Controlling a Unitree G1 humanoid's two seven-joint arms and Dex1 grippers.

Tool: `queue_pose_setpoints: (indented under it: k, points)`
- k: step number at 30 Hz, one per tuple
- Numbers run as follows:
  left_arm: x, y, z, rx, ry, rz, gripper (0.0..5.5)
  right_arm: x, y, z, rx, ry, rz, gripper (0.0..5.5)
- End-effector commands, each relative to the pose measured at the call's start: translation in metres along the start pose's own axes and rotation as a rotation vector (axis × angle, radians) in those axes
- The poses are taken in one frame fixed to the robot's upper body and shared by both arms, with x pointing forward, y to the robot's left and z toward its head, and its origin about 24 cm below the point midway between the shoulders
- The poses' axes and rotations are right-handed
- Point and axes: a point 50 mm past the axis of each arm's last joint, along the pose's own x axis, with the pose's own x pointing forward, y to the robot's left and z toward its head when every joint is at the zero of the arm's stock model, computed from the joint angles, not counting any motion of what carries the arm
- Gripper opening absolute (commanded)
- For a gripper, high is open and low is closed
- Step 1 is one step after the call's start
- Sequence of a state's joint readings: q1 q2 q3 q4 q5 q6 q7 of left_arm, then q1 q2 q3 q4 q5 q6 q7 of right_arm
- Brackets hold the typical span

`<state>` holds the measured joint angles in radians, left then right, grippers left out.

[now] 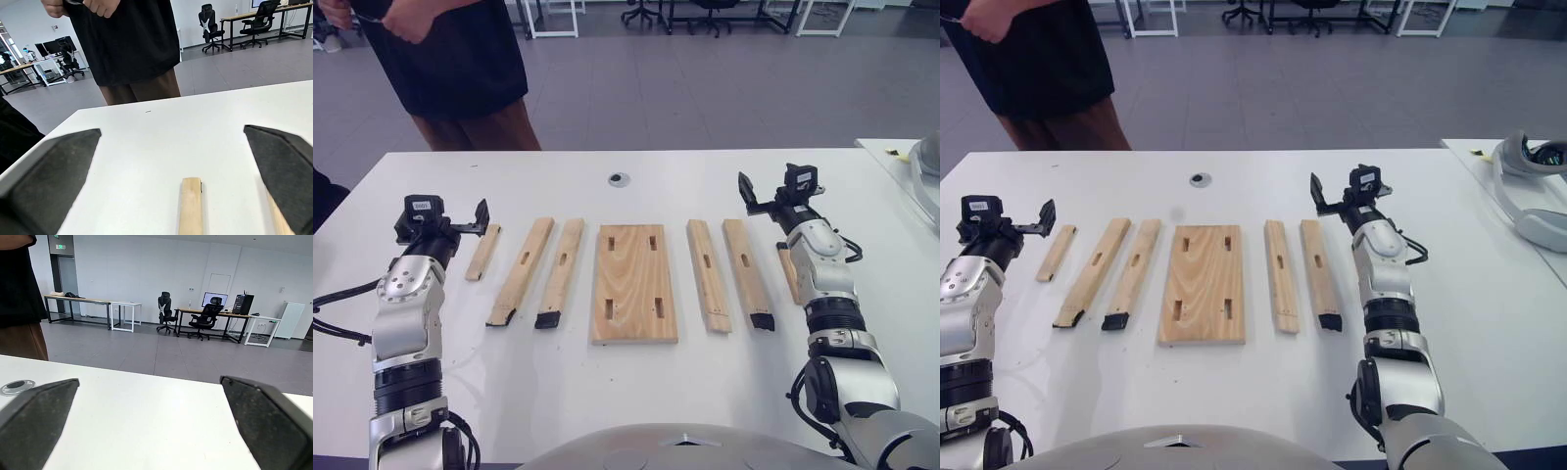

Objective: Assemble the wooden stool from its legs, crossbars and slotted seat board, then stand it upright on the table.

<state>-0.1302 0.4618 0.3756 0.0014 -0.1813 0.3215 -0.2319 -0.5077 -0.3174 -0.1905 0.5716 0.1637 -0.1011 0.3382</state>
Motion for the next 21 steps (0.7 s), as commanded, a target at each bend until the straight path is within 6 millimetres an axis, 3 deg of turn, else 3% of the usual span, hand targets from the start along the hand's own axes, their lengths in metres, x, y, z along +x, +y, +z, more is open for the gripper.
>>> queue_pose_setpoints:
  k: [1,6,8,21]
  points:
    - [-0.005,0.008,-0.030,0.046,0.133,-0.004,5.38,0.001,0.002,0.002,0.000,-0.001,0.008,5.40]
    - [-0.019,0.006,-0.092,-0.028,0.439,-0.075,5.38,0.002,0.004,0.002,-0.004,0.002,0.014,5.40]
    - [-0.024,0.004,-0.103,-0.032,0.494,-0.102,5.04,0.003,0.006,0.002,-0.004,0.002,0.018,5.40]
    - [-0.038,0.003,-0.093,-0.027,0.492,-0.138,2.79,0.004,0.008,0.002,-0.019,-0.002,0.015,5.40]
